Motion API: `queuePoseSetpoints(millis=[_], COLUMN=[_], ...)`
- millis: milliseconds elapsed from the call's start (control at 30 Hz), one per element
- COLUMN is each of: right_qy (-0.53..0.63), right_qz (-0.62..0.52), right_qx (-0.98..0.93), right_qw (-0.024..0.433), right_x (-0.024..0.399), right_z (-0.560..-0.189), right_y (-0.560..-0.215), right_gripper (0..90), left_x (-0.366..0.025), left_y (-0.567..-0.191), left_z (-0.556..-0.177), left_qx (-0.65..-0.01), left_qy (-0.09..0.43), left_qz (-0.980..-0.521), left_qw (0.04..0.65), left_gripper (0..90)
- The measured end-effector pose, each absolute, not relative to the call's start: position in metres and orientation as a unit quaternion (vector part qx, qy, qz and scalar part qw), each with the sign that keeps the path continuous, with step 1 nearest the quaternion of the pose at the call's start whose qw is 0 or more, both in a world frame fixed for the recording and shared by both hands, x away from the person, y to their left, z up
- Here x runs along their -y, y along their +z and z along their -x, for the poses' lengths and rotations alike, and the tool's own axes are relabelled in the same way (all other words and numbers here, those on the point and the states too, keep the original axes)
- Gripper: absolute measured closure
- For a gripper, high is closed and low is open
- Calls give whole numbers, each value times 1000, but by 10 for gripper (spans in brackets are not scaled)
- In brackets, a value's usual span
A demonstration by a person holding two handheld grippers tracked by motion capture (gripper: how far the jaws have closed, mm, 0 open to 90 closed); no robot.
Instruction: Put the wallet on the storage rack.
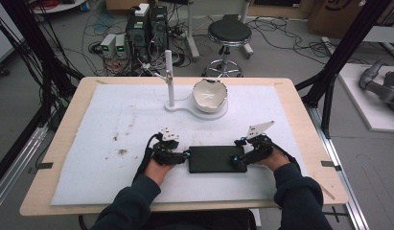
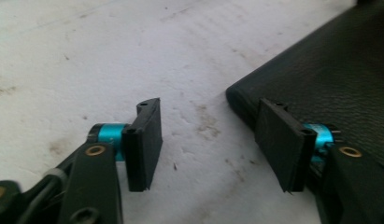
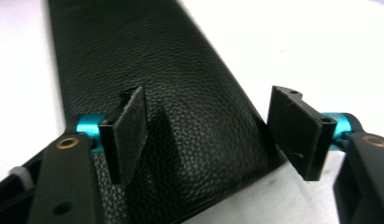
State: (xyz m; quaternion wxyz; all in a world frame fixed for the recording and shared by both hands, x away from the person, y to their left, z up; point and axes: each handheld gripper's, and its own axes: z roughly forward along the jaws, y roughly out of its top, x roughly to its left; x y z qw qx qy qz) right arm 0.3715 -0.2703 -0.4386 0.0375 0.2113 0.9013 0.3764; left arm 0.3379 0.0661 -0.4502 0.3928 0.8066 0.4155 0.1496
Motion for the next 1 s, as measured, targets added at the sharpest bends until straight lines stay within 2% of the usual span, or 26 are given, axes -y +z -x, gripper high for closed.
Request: queuePoseSetpoints(millis=[33, 167, 200, 267, 300, 333, 400, 467, 533, 633, 667, 700, 733, 767, 833, 967, 1000], right_qy=[372, 361, 360, 357, 352, 360, 362, 367, 366, 367, 368, 368, 378, 378, 390, 397, 403], right_qz=[-206, -193, -188, -200, -212, -223, -224, -226, -227, -231, -240, -240, -255, -255, -270, -283, -290], right_qx=[-905, -912, -913, -913, -912, -906, -904, -902, -902, -900, -897, -897, -889, -889, -879, -871, -866], right_qw=[26, -12, -14, -8, -11, -27, -27, -25, -35, -40, -46, -46, -49, -49, -51, -50, -63], right_x=[270, 266, 264, 260, 258, 260, 261, 262, 264, 265, 266, 266, 270, 270, 275, 280, 284], right_z=[-368, -359, -359, -359, -361, -362, -362, -362, -361, -359, -360, -360, -362, -362, -363, -363, -364], right_y=[-438, -437, -437, -438, -441, -444, -445, -445, -443, -443, -442, -442, -443, -443, -444, -441, -441], right_gripper=[314, 329, 319, 202, 178, 182, 194, 246, 362, 383, 432, 432, 520, 520, 599, 696, 724], left_x=[-63, -52, -51, -55, -58, -61, -69, -79, -95, -125, -141, -150, -165, -173, -195, -221, -227], left_y=[-450, -450, -450, -450, -449, -448, -444, -438, -430, -421, -417, -414, -411, -410, -411, -420, -419], left_z=[-339, -345, -347, -350, -351, -352, -353, -354, -353, -352, -351, -350, -348, -346, -339, -327, -326], left_qx=[-416, -416, -423, -430, -436, -444, -456, -457, -457, -462, -468, -471, -477, -483, -495, -514, -521], left_qy=[158, 181, 177, 162, 150, 146, 146, 152, 162, 174, 179, 184, 192, 197, 203, 207, 210], left_qz=[-808, -812, -807, -800, -794, -787, -768, -757, -746, -723, -714, -707, -698, -692, -682, -666, -657], left_qw=[386, 368, 372, 387, 396, 403, 426, 441, 456, 483, 490, 494, 498, 499, 499, 500, 502], left_gripper=[444, 448, 448, 448, 443, 431, 430, 430, 425, 404, 393, 393, 392, 392, 392, 394, 395])
